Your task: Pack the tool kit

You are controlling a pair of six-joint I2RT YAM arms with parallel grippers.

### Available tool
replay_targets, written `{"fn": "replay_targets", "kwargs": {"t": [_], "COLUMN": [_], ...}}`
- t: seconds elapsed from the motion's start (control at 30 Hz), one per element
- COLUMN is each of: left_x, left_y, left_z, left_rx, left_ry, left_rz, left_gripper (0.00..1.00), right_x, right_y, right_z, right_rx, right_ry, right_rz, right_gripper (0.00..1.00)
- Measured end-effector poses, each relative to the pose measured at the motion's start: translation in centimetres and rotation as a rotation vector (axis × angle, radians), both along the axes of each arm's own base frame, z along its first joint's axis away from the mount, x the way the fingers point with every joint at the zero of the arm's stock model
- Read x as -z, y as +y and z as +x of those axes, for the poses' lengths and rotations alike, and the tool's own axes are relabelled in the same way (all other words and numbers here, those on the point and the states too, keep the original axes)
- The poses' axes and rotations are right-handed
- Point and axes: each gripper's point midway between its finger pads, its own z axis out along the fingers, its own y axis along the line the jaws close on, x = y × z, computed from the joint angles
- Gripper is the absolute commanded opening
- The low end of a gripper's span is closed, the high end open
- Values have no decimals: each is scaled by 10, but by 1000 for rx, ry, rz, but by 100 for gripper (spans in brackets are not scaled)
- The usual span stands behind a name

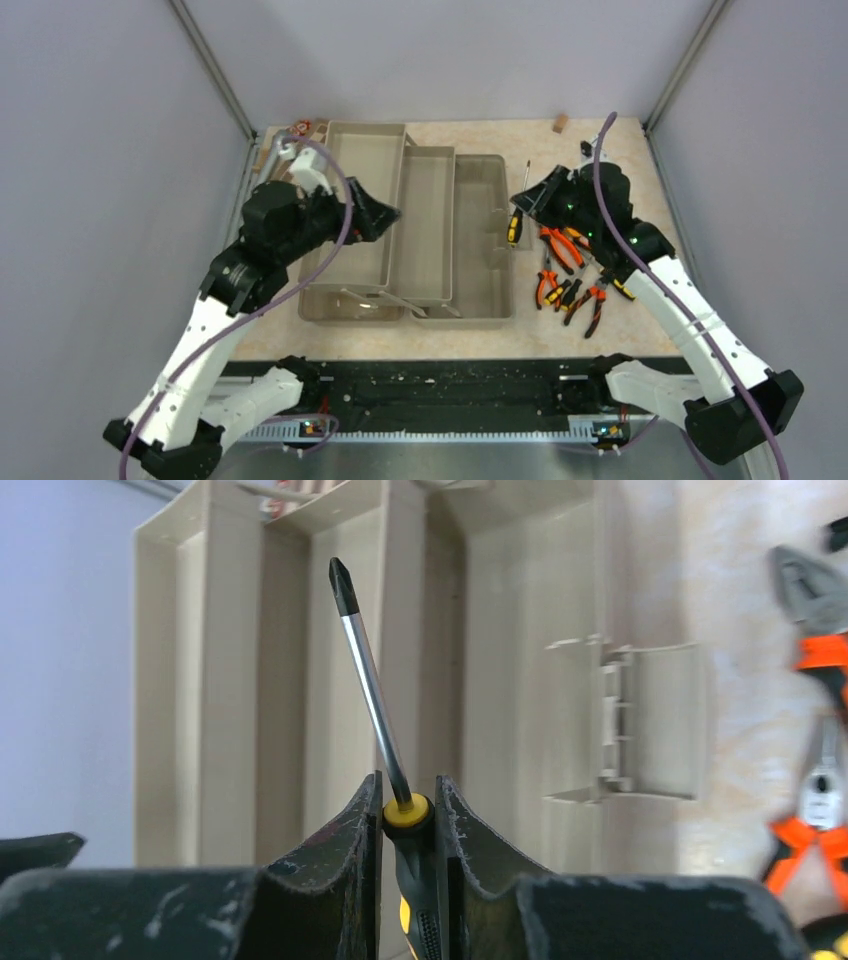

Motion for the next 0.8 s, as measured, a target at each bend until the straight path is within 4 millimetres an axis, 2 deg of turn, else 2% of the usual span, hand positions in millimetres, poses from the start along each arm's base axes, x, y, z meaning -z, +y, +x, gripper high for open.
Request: {"fn": "replay_targets", "kwargs": {"t": [0.03, 0.17, 0.3, 0.43, 0.6, 0.8], "left_x": [-4, -22, -19, -11, 8, 21], "left_y": [-17, -72, -113, -154, -180, -201], "left_z": [-1, 0, -1, -8, -10, -5], "left_rx": [49, 196, 276, 355, 392, 400], "left_ry": [4, -31, -27, -28, -10, -13], "left_rz": [6, -13, -7, 19, 58, 99], "left_gripper": [91, 89, 89, 88, 86, 76], "right_x": [-5, -16, -37, -60, -74, -79], "right_y": [11, 32, 43, 44, 46, 55], "right_z": [-4, -11, -19, -25, -28, -33], "right_rx": [-17, -40, -43, -37, -45, -79], "right_ry": [-2, 3, -16, -50, -63, -52], "right_rz": [31, 121, 229, 320, 383, 428], "right_gripper": [0, 0, 0, 0, 0, 0]}}
